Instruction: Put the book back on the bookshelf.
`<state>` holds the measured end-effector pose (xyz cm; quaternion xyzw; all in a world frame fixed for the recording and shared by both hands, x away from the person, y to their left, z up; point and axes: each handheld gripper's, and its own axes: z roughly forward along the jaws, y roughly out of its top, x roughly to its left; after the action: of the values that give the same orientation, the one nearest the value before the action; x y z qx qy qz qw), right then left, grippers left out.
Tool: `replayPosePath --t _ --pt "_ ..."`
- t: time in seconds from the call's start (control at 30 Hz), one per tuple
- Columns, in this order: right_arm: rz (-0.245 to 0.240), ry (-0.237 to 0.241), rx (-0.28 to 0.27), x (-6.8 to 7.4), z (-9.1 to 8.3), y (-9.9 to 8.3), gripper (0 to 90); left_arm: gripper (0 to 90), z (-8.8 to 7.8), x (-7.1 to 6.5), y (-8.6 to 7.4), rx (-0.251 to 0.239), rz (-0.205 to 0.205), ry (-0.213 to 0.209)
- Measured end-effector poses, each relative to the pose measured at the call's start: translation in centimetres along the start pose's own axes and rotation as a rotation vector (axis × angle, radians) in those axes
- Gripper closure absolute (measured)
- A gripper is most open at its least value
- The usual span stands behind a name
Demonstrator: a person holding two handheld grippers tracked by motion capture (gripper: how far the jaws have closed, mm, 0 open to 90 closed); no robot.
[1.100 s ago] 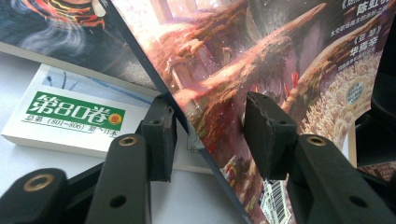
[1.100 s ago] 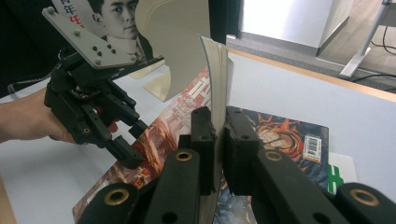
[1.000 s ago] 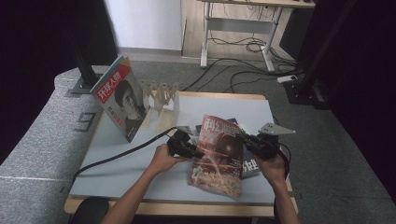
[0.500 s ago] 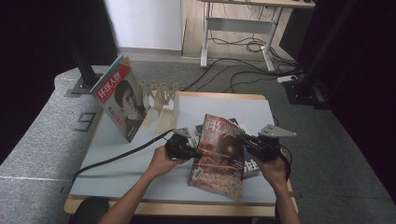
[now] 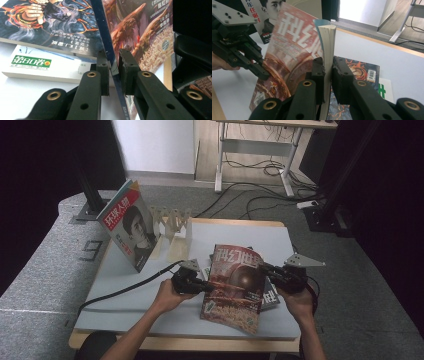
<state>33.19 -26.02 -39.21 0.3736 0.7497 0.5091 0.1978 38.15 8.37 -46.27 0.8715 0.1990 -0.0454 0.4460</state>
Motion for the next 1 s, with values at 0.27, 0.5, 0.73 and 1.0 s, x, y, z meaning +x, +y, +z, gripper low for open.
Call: replayPosePath --t 0.27,0.5,0.73,1.0 --pt "0.025 -0.003 0.014 -0.2 -0.3 0.5 67.6 83.2 -1.3 -1.1 -0.8 -0.026 0.026 -0.024" --pt "0.057 0.045 0.004 -0.7 -0.4 0.4 63.1 84.4 -1.9 -2.3 -1.1 -0.029 0.072 -0.034" --pt "0.063 0.152 0.018 -0.8 0.1 -0.3 63.6 84.5 -2.3 -2.5 -1.5 -0.041 0.087 -0.034" --pt "0.081 0.207 0.021 -0.8 0.8 -1.3 66.6 84.4 -2.8 -2.6 -1.9 -0.049 0.088 -0.025"
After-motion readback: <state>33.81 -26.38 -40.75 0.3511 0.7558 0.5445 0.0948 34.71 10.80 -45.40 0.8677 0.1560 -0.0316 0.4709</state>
